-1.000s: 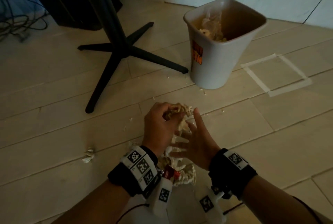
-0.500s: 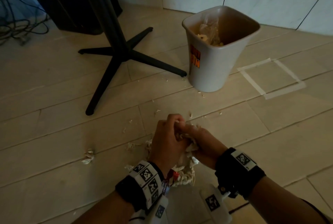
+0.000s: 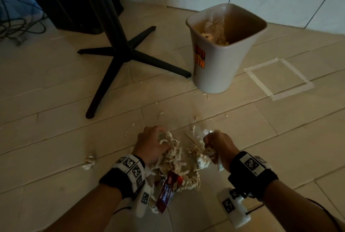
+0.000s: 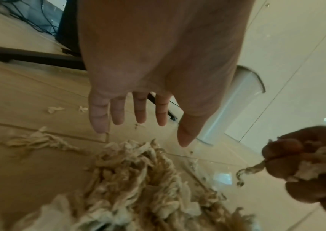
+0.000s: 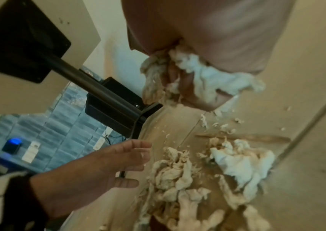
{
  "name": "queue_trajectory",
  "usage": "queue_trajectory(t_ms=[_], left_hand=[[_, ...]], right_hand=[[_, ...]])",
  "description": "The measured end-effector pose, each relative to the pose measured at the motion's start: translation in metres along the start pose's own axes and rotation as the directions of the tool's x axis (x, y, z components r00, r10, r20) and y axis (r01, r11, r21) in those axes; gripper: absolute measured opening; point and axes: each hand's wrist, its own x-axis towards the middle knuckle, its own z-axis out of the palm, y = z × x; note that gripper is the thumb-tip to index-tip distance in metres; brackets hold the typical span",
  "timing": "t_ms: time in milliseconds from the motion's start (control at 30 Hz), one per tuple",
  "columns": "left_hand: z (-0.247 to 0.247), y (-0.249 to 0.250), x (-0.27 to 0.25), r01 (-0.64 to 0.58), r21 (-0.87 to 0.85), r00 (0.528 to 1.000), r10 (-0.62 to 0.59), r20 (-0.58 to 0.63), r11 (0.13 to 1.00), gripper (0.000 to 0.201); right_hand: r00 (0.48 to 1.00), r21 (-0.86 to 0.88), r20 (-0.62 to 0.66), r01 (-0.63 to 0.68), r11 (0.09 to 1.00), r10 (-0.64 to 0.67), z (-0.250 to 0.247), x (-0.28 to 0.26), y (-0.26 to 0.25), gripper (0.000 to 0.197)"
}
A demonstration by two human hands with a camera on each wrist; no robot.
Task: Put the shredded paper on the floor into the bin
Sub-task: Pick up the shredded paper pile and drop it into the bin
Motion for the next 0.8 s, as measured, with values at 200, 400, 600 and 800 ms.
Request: queue_trajectory(t_ms=[200, 400, 600, 800], left_hand=[[0.018, 0.007, 0.008, -0.104, 0.283, 0.936, -0.002, 0.353, 0.953, 0.095], [0.037, 0.012, 0.003, -0.231, 0.343, 0.969, 0.182, 0.170, 0.910, 0.046], [0.025, 0.014, 0.005, -0.232, 0.100, 0.971, 0.236, -0.029, 0.968, 0.020], [0.009, 0.054, -0.010, -0.406, -0.168, 0.888, 0.344, -0.304, 0.899, 0.011]], right_hand=[[0.997, -0.105, 0.078, 0.003, 0.994, 0.005, -0.003, 0.003, 0.008, 0.022], [0.993, -0.152, 0.115, 0.006, 0.988, 0.011, -0.011, 0.004, 0.018, 0.021], [0.989, -0.146, 0.150, 0.024, 0.989, -0.002, -0.010, 0.005, 0.020, 0.026], [0.986, 0.095, 0.164, -0.029, 0.995, 0.013, 0.007, 0.011, 0.018, 0.025]])
